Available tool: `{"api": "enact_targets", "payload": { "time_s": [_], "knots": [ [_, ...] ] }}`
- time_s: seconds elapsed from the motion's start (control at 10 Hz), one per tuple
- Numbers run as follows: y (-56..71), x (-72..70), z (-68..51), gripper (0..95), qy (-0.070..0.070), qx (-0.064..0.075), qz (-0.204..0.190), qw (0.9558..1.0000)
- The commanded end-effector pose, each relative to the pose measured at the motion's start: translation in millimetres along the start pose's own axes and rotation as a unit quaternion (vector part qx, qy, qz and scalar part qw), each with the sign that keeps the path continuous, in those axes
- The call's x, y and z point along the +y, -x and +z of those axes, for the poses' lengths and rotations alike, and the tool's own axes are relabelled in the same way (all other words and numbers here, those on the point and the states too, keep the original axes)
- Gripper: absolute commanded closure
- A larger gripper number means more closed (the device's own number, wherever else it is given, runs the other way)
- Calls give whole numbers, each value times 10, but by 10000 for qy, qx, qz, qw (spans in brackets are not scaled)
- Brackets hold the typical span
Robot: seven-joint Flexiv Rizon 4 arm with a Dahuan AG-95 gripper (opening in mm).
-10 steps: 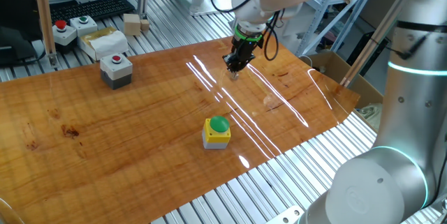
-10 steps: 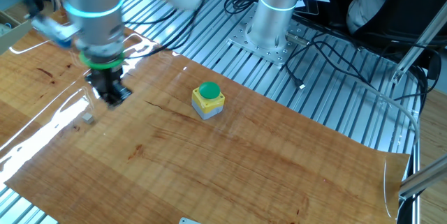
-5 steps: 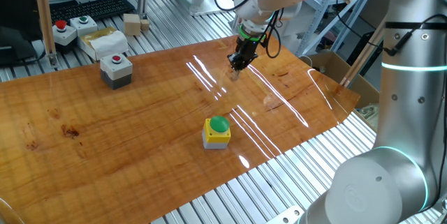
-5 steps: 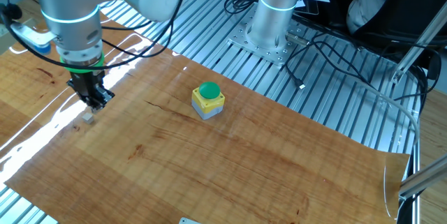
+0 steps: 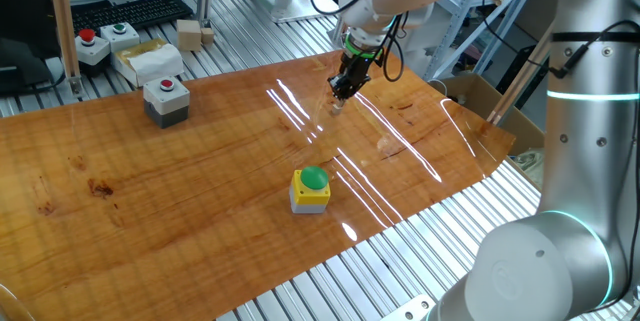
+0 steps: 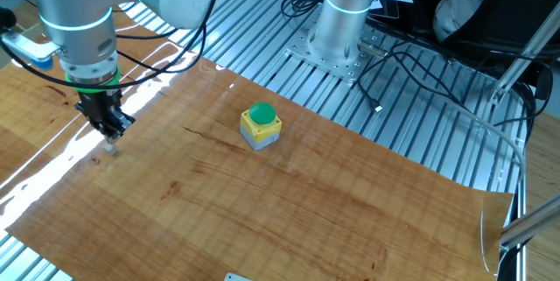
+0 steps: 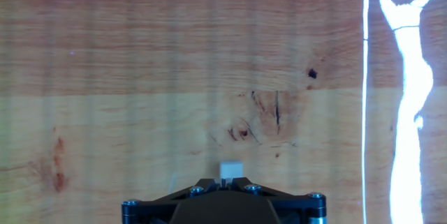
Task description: Hold a small block with the gripper and sweep it from left to right on the table
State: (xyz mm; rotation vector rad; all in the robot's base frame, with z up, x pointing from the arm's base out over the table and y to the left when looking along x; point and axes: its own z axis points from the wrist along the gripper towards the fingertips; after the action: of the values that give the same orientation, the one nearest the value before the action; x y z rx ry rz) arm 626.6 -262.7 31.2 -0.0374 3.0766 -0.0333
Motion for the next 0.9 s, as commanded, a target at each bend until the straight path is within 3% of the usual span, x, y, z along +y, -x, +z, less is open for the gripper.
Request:
{"api": "enact_targets", "payload": {
  "time_s": [0.1, 0.2, 0.3, 0.4, 0.9],
  "knots": [
    [6, -1, 5, 950, -7, 11, 27, 10000],
    [6, -1, 5, 760, -5, 15, 40, 10000],
    [7, 0, 10, 760, -10, 20, 45, 10000],
    [8, 1, 15, 570, -11, 26, 44, 10000],
    [13, 11, 71, 570, 6, 39, 54, 10000]
  ]
}}
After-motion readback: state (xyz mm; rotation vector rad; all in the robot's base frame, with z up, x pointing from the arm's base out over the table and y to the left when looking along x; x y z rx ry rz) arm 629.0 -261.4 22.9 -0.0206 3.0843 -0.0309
